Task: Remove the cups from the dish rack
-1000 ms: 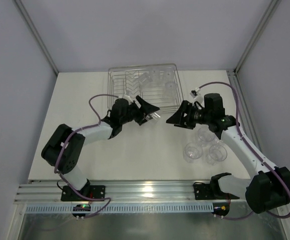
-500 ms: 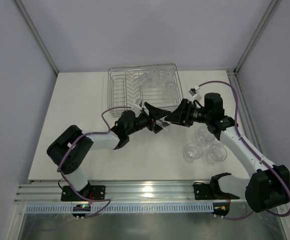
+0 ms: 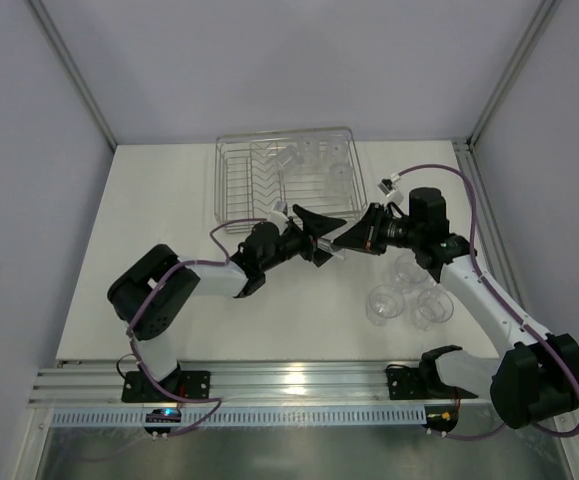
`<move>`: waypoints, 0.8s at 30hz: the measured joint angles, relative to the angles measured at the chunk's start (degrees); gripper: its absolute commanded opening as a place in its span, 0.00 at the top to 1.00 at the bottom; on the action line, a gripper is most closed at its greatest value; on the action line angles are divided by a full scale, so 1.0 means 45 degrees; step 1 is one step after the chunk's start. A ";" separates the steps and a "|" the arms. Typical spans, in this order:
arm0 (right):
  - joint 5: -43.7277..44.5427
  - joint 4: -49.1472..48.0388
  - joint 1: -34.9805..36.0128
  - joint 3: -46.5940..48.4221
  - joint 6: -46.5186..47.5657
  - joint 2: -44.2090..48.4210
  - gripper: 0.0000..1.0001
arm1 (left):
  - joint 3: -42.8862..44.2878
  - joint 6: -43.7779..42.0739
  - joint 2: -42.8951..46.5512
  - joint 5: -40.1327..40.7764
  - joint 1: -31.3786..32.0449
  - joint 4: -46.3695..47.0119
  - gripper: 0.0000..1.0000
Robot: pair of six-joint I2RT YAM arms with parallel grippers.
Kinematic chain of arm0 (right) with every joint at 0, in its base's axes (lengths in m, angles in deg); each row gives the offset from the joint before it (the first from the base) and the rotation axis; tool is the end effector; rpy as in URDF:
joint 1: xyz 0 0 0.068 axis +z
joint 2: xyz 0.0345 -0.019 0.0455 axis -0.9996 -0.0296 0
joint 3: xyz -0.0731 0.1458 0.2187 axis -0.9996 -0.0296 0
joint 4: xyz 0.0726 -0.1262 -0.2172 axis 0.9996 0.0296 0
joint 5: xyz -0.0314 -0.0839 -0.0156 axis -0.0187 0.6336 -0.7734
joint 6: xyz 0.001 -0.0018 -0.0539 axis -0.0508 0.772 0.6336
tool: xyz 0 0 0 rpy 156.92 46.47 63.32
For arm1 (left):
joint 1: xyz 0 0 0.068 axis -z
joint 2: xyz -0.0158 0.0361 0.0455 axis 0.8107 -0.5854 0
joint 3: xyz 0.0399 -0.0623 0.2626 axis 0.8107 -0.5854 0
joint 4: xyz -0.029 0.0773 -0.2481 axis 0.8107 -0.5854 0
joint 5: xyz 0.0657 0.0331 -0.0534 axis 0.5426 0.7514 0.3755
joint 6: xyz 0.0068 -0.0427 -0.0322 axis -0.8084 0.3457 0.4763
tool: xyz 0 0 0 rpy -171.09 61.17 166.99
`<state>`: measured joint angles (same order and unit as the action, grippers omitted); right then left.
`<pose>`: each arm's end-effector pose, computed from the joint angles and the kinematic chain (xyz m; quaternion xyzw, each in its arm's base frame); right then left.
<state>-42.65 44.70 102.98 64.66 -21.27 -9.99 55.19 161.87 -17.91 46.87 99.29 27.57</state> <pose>0.2360 0.0876 0.2848 -0.0074 0.8219 0.5045 0.2644 0.2559 -0.2676 0.1961 -0.2796 0.6695 -0.6778 0.1194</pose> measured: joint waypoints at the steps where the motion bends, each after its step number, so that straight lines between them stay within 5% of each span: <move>1: 0.0068 0.0039 0.0000 -0.0010 0.0039 0.0049 0.96 | 0.0019 -0.0097 -0.0010 -0.0005 -0.0019 -0.0010 0.10; 3: 0.0272 0.0126 0.0029 -0.0010 0.0262 0.0146 0.96 | 0.0039 -0.0389 -0.0010 -0.0092 -0.0083 -0.0112 0.00; 7: 0.1035 0.1064 0.0049 0.0005 0.0986 0.0257 0.96 | 0.0049 -0.1593 0.0078 -0.0403 -0.0743 -0.1209 0.00; 12: 0.2501 0.3439 0.0049 0.0670 0.2132 0.0049 0.96 | 0.0865 -0.4357 0.0729 -0.0369 -0.2375 -0.4920 0.00; 24: 0.6883 0.8748 0.0097 0.3580 0.4750 -0.3400 0.96 | 0.8884 -1.2726 0.0141 0.2118 -0.2686 -1.3673 0.00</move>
<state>-11.68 84.06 103.42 80.77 0.11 -25.29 95.16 104.60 -17.27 56.40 87.20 -33.95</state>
